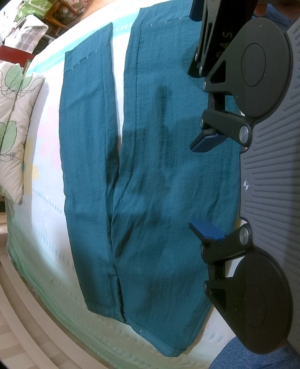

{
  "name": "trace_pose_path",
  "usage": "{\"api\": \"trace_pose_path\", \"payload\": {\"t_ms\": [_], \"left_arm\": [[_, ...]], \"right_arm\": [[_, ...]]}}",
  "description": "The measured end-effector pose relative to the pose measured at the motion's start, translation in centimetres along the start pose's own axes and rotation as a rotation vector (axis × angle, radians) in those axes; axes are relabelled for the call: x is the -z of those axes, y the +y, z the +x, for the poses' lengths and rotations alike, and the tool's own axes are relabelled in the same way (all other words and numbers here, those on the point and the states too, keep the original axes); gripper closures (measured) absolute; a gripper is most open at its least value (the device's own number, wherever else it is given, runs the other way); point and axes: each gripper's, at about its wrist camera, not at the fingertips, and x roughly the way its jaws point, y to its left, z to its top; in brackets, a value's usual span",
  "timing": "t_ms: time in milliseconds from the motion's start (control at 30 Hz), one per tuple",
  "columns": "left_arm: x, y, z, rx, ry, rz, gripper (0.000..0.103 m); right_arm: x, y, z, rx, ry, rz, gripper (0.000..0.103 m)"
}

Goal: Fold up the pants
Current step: 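Move both tools over the teal pants toward the pinned leg hem, then grasp the pinned hem of one pant leg with the right gripper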

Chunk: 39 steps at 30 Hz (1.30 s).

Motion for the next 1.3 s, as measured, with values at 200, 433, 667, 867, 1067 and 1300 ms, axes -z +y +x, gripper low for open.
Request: {"api": "trace_pose_path", "payload": {"t_ms": [200, 433, 667, 867, 1067, 1300], "left_arm": [[0.0, 0.1, 0.0, -0.003, 0.0, -0.003, 0.039], [-0.1, 0.1, 0.1, -0.003, 0.005, -0.003, 0.039], [-0.2, 0.2, 0.1, 0.005, 0.005, -0.007, 0.039], [-1.5, 0.8, -0.4, 0.024, 0.0, -0.031, 0.047], [-3.9, 0.5, -0.7, 0.038, -0.038, -0.02, 0.047], [-6.4, -0.5, 0.5, 0.012, -0.066, 0.06, 0.047]], "right_arm": [[-0.1, 0.1, 0.0, -0.002, 0.009, -0.002, 0.01], [-0.2, 0.1, 0.0, -0.001, 0.013, -0.003, 0.01], [-0.3, 0.0, 0.4, -0.022, 0.017, -0.001, 0.013], [-0.7, -0.5, 1.3, -0.056, 0.066, 0.042, 0.021], [-1.1, -1.0, 1.4, -0.065, 0.05, 0.039, 0.023], [-2.4, -2.4, 2.2, -0.088, 0.03, 0.129, 0.026]]}}
